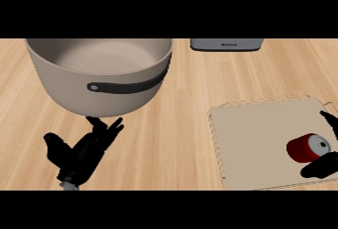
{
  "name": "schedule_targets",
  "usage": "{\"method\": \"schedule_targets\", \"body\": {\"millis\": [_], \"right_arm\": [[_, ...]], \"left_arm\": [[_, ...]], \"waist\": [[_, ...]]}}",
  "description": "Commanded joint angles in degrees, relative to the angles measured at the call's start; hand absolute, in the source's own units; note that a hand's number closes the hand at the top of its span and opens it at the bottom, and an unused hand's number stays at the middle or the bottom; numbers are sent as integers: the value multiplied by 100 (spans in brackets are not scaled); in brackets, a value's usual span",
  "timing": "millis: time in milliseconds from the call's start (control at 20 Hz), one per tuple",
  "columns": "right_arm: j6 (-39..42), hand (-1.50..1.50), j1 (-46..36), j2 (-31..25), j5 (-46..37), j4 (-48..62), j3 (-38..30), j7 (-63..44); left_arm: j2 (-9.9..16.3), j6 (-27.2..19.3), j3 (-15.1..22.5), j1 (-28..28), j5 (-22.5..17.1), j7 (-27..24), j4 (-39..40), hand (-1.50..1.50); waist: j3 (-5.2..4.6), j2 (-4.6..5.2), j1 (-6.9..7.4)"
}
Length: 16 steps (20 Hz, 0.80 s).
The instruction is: Pick the can from the tray and place it in the pot
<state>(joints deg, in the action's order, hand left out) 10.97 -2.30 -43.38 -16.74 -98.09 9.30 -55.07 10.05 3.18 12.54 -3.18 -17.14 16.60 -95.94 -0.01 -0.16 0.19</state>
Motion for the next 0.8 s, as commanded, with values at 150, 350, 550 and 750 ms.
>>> {"method": "schedule_targets", "body": {"millis": [150,350,550,750], "right_arm": [[336,-150,-169,549,-473,233,-41,-171],[262,-150,97,811,-750,185,-133,84],[381,150,232,718,-399,487,-402,1210],[448,150,-88,1034,-804,637,-412,1213]], "left_arm": [[-258,81,-15,216,229,-234,232,0],[-248,-8,-239,591,288,79,283,0],[113,352,-472,168,-90,197,-230,0],[-228,49,-370,366,207,281,-84,0]], "waist": [[-1,16,-14],[0,15,-39],[2,10,-25],[0,14,-20]]}}
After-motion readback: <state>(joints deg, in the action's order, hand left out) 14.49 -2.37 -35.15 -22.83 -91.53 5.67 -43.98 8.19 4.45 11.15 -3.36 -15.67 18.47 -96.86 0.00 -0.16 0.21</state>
